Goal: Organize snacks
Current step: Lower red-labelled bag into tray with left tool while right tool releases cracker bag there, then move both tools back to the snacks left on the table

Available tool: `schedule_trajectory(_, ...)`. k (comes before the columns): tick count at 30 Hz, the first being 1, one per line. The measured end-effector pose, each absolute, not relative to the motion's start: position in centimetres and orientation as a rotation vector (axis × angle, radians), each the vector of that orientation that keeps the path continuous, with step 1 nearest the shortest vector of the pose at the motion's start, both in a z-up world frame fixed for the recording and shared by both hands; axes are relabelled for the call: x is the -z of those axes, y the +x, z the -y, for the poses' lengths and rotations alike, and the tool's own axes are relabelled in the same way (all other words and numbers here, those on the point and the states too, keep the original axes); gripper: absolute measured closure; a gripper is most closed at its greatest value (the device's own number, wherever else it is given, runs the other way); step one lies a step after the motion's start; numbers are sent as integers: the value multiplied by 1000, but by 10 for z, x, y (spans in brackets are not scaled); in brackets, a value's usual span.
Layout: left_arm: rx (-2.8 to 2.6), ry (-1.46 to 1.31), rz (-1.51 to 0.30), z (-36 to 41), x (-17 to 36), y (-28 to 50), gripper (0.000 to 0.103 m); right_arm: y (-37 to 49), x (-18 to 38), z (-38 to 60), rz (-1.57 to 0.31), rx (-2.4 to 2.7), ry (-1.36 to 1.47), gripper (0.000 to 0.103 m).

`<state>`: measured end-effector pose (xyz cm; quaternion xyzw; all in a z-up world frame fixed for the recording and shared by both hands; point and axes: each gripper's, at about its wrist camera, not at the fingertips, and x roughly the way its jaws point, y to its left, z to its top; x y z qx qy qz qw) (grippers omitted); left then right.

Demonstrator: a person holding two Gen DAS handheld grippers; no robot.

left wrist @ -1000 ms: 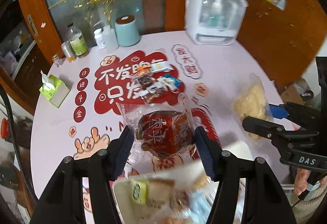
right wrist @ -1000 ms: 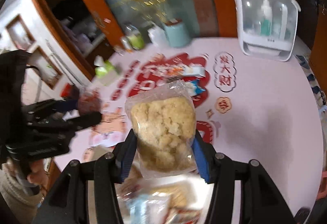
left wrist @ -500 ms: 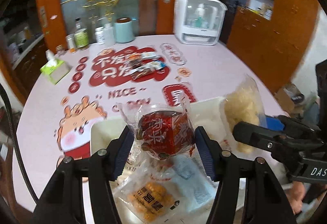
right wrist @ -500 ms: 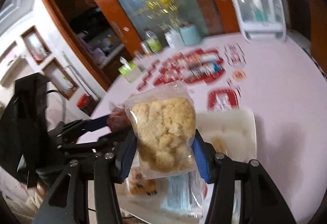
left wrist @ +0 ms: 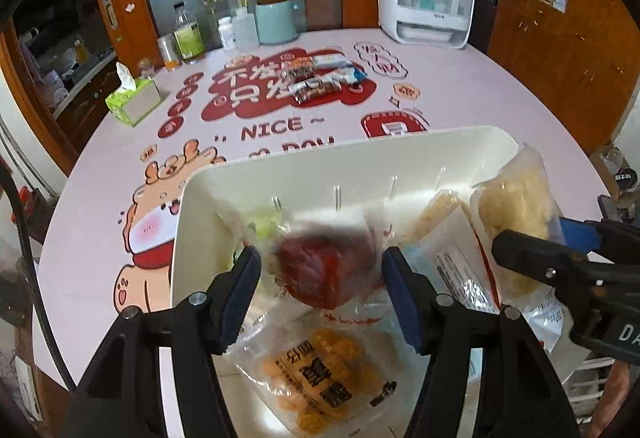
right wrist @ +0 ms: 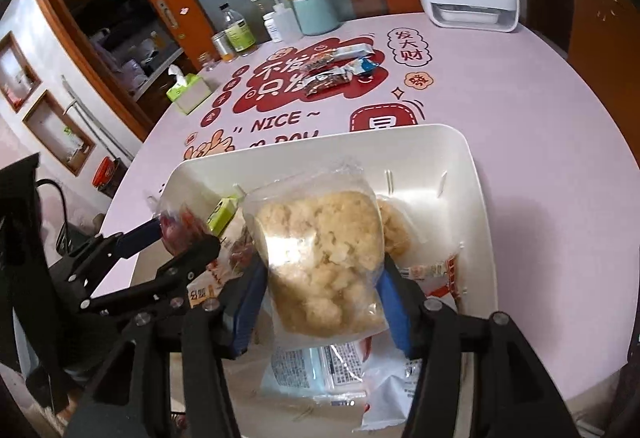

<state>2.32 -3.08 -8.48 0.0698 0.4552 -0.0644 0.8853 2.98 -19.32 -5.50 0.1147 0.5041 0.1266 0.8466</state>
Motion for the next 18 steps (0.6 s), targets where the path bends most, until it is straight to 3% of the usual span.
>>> schedule_trajectory(2,116,143,-908,30,80,23,15,30,54,190,-1058,-255,226,45)
schedule_trajectory(5,82,124,-871,24,75,26,8,30,50,189,-1032,-243,218,45)
schedule_trajectory(18,89,9,-855,8,71,26,8,24,28,180,-904,-227,146,44)
